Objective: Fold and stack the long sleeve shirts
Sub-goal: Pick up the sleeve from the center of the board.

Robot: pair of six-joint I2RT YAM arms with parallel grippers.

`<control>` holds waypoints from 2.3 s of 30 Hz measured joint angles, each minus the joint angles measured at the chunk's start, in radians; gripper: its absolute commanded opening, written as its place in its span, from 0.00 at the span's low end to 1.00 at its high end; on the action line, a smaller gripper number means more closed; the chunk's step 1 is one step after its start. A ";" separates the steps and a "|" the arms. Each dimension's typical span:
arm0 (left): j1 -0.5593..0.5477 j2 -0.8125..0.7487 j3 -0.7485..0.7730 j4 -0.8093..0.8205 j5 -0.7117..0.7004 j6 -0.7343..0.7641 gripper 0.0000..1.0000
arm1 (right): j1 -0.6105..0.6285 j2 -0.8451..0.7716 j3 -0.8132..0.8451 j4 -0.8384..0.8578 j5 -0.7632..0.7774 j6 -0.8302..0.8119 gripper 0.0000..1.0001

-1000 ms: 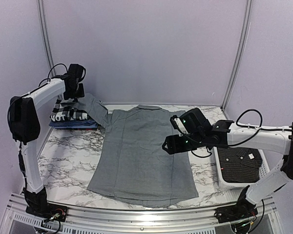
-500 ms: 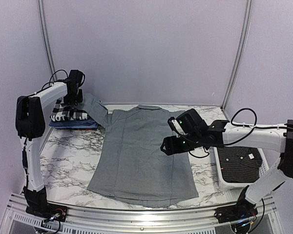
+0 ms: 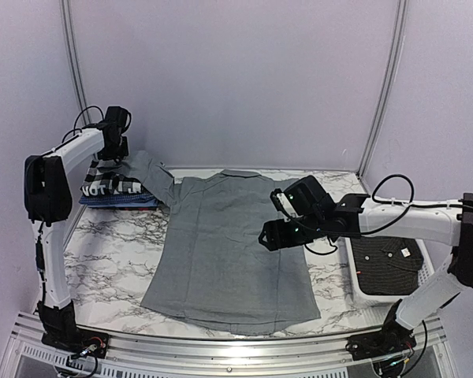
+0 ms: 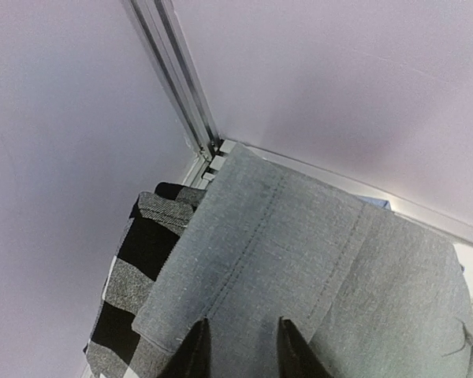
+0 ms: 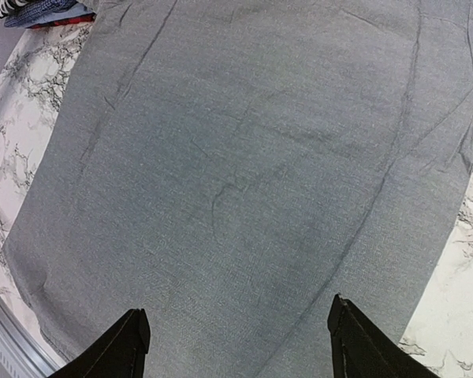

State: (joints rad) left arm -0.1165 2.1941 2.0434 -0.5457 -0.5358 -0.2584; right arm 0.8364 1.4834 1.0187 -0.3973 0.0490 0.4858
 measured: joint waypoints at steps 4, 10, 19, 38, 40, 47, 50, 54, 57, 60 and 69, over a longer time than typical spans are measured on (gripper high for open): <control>0.007 0.000 0.007 0.000 -0.005 0.001 0.32 | 0.000 0.000 0.000 0.000 0.000 0.000 0.74; 0.008 0.000 0.007 -0.001 0.021 0.016 0.44 | 0.000 0.000 0.000 0.000 0.000 0.000 0.74; 0.004 0.000 -0.007 -0.004 0.031 0.020 0.53 | 0.000 0.009 0.000 0.000 -0.003 0.000 0.74; 0.002 0.048 -0.010 -0.006 -0.029 0.033 0.47 | 0.000 0.013 0.000 0.000 -0.006 0.000 0.74; 0.002 0.048 -0.010 -0.005 -0.061 0.035 0.41 | 0.000 0.013 0.000 0.000 -0.007 0.000 0.74; 0.002 0.049 -0.010 -0.005 -0.114 0.040 0.24 | 0.000 0.013 0.000 0.001 -0.007 0.000 0.74; 0.002 0.053 -0.010 -0.006 -0.115 0.040 0.17 | 0.000 0.013 0.000 0.001 -0.007 0.000 0.74; 0.002 0.060 -0.010 -0.006 -0.114 0.045 0.03 | 0.000 0.013 0.000 0.001 -0.007 0.000 0.74; 0.003 0.063 -0.010 -0.006 -0.112 0.043 0.00 | 0.000 0.013 0.000 0.001 -0.007 0.000 0.74; 0.003 0.063 -0.006 -0.006 -0.113 0.043 0.00 | 0.000 0.013 0.000 0.001 -0.007 0.000 0.74; 0.001 0.042 0.006 -0.008 -0.104 0.058 0.00 | 0.000 0.024 0.000 0.004 -0.007 0.000 0.74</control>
State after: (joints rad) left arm -0.1154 2.2364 2.0499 -0.5541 -0.6399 -0.2005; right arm 0.8364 1.5078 1.0191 -0.3935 0.0418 0.4854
